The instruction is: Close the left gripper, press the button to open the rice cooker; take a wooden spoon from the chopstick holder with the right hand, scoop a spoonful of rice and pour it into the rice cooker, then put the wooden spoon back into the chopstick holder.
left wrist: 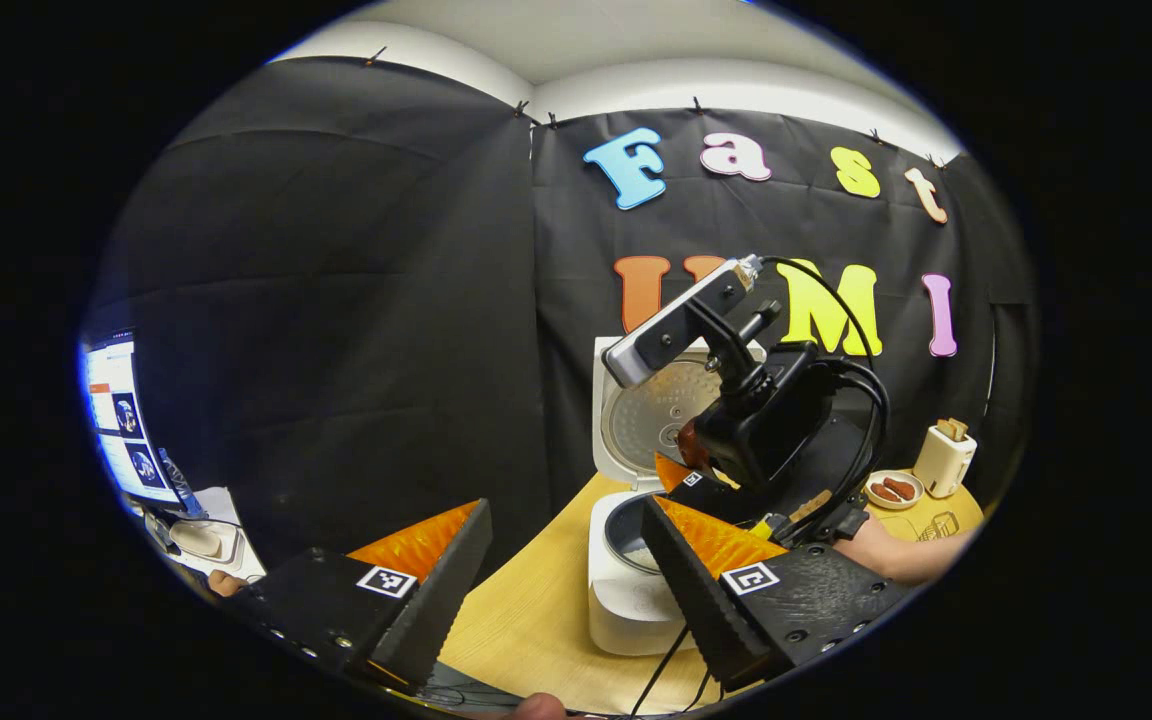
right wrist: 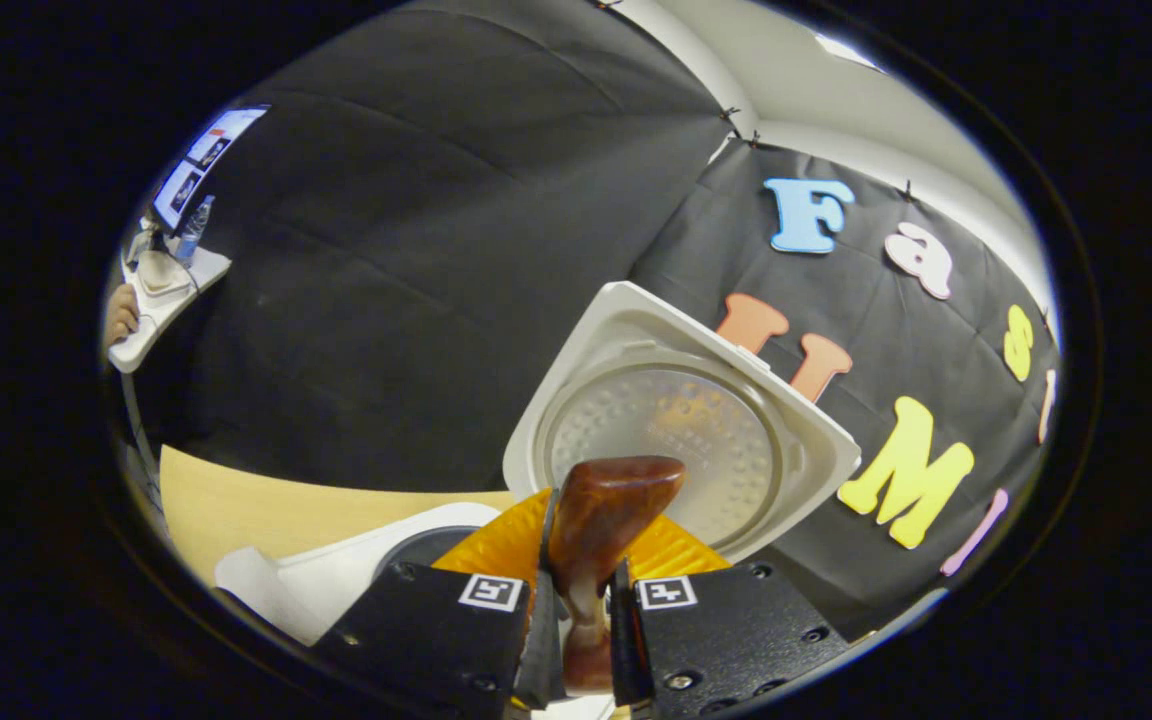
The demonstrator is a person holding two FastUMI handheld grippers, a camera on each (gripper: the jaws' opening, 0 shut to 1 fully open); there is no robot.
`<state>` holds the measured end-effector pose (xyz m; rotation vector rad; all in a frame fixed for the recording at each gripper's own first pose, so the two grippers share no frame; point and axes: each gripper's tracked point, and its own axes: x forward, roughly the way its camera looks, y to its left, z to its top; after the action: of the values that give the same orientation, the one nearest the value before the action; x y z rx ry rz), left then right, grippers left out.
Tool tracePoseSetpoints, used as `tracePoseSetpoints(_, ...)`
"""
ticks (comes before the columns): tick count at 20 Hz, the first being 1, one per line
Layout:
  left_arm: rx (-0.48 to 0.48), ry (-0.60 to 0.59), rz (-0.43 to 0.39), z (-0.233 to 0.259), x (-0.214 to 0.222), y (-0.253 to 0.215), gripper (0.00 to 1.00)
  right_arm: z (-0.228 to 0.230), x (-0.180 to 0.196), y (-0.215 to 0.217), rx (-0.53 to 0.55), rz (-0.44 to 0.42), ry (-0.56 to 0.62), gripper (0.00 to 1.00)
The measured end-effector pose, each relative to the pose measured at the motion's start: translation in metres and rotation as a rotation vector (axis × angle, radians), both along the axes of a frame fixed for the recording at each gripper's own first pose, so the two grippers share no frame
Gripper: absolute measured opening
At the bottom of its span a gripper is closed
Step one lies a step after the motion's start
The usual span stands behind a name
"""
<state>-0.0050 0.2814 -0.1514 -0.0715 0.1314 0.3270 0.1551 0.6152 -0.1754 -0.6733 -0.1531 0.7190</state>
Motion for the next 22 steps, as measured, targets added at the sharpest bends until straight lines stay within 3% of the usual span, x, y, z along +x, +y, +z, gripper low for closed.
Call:
tracePoseSetpoints(3,-0.003,-0.005,-0.002,0.000,-0.002,0.002,0.95,0.006,0.006,-0.006,0.093,0.004,0.072,0.29)
tracePoseSetpoints(9,0.018,-0.011,-0.013,0.006,-0.003,-0.002,0.95,0.061,0.010,-0.035,0.585,-0.020,0.389,0.28)
tracePoseSetpoints(13,0.035,-0.020,-0.030,0.015,-0.004,-0.007,0.95,0.091,0.009,-0.080,0.837,-0.062,0.513,0.30)
tracePoseSetpoints(22,0.061,-0.032,-0.071,0.033,0.002,-0.029,0.95,0.123,0.045,-0.210,1.063,-0.199,0.499,0.28)
